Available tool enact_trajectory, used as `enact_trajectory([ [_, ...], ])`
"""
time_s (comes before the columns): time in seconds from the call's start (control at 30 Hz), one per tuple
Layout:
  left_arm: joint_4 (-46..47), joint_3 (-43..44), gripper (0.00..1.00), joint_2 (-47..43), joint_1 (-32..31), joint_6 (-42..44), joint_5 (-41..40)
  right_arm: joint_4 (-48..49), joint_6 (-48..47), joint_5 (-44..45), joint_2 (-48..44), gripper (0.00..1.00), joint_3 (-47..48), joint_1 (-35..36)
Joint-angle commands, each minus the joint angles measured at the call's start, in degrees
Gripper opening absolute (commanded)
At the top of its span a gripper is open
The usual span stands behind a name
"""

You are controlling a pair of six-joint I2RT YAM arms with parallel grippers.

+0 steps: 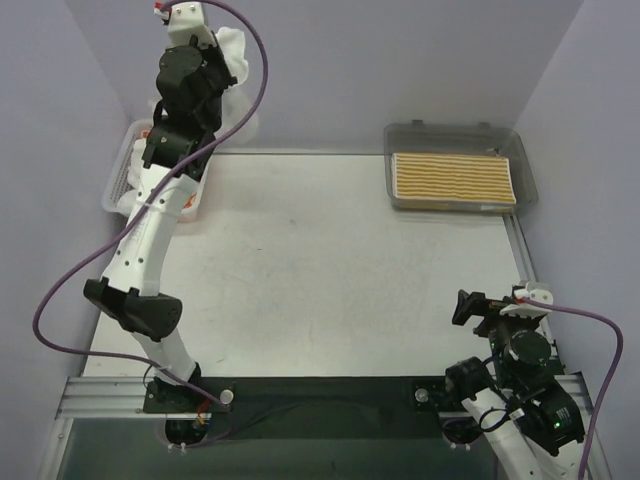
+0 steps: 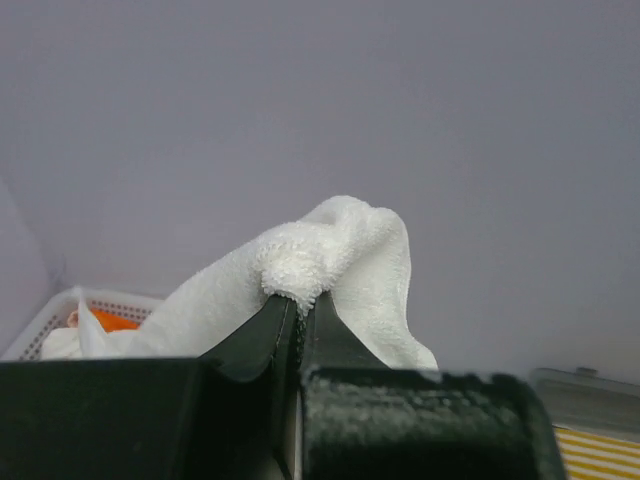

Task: Fold and stack the towels
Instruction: Move the towel to the center of the board

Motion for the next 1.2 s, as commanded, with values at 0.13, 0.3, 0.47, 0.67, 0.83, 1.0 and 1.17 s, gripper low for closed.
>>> enact_trajectory([
  [0.13,-2.62,-14.46,0.0,-12.07,-7.64,-3.68,5.1,0.72,-0.18,-3.66,5.38,1.0,7.8,-0.39],
  [0.3,2.11,-43.19,0.0,-23.51,-14.93,-15.03,12.4,-1.92,0.87,-14.99,13.21,1.0,14.14,-0.22],
  [0.47,1.16,-73.26,0.0,-35.03,-26.8,-28.48,16.45,-3.07,4.56,-24.22,20.93,1.0,17.57,-0.31],
  [0.67,-5.95,-91.03,0.0,-50.85,-32.17,-38.6,21.54,-3.07,9.82,-31.44,31.56,1.0,16.7,-0.22],
  [0.83,-5.7,-94.48,0.03,-57.45,-35.86,-41.86,31.73,-0.09,14.93,-32.07,41.07,1.0,14.42,-0.04],
  [1.0,-5.78,-91.77,0.02,-55.88,-37.27,-37.74,36.85,7.12,16.08,-31.01,51.17,0.98,13.71,0.04],
  [1.17,-8.69,-86.05,0.0,-54.65,-36.75,-34.83,28.68,12.38,16.61,-30.31,59.0,0.92,14.24,0.22],
])
